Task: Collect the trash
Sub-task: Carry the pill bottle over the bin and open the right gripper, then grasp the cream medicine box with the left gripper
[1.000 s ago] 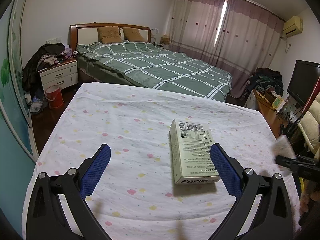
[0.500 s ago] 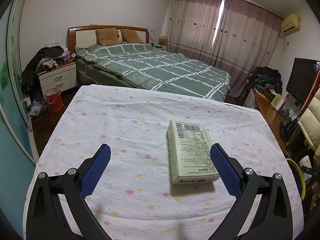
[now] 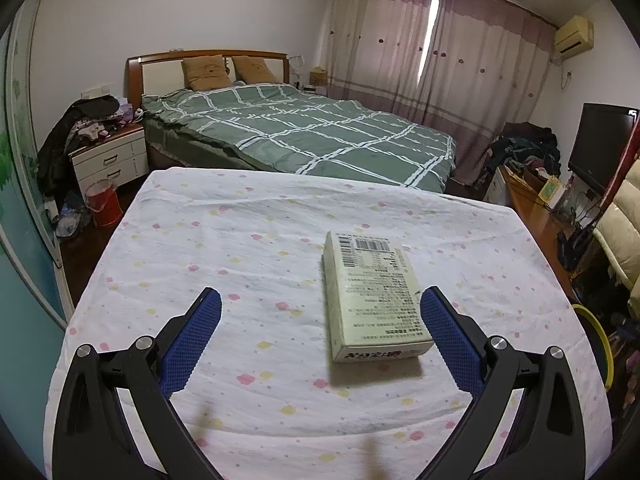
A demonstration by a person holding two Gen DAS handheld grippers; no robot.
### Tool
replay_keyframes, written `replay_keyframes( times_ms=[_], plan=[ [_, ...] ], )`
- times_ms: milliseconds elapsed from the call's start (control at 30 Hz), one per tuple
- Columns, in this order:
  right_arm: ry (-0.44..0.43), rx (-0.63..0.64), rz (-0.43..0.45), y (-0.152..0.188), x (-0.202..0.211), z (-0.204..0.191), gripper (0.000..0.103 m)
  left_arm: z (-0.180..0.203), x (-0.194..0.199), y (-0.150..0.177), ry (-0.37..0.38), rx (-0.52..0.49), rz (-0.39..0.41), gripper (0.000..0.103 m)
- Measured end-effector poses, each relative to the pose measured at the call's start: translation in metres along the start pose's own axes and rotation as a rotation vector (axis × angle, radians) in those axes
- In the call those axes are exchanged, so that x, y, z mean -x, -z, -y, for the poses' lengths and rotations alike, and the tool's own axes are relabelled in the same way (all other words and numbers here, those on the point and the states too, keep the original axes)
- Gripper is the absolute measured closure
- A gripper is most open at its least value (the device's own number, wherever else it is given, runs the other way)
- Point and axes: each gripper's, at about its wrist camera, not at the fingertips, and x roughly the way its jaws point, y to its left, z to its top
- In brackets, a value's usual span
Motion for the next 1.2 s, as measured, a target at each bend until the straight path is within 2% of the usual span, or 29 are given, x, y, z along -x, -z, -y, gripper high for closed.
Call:
replay_keyframes(
  times_ms=[200,300,367,467,567,833,1100,1200],
  plan=[
    [-0.086,0.111,0.083,-0.005,0.005,-0.074,0.038,0.018,-0.01,0.006,0.085,-0.031,-0.066,0.005],
    [-0.123,0.178,0.09,0.002,0.0,-0.106,0.038,0.03,-0.022,0.01,0.067,-0.054,-0.115,0.005],
    [-0.114,0.229,0.096,0.009,-0.002,-0.117,0.038,0.037,-0.028,0.011,0.072,-0.065,-0.147,0.005],
    [-0.112,0.267,0.09,0.018,-0.005,-0.124,0.038,0.052,-0.04,0.007,0.051,-0.105,-0.195,0.005],
    [-0.1,0.3,0.088,0.026,-0.007,-0.132,0.038,0.059,-0.058,0.002,-0.008,-0.116,-0.233,0.005],
    [-0.106,0.318,0.077,0.028,-0.01,-0.134,0.038,0.059,-0.109,-0.01,-0.087,-0.064,-0.367,0.005],
    [-0.108,0.307,0.067,0.026,-0.013,-0.131,0.037,0.054,-0.137,-0.023,-0.14,-0.043,-0.417,0.006],
    [-0.106,0.31,0.066,0.026,-0.013,-0.131,0.036,0.053,-0.146,-0.029,-0.155,-0.052,-0.427,0.012]
  ],
)
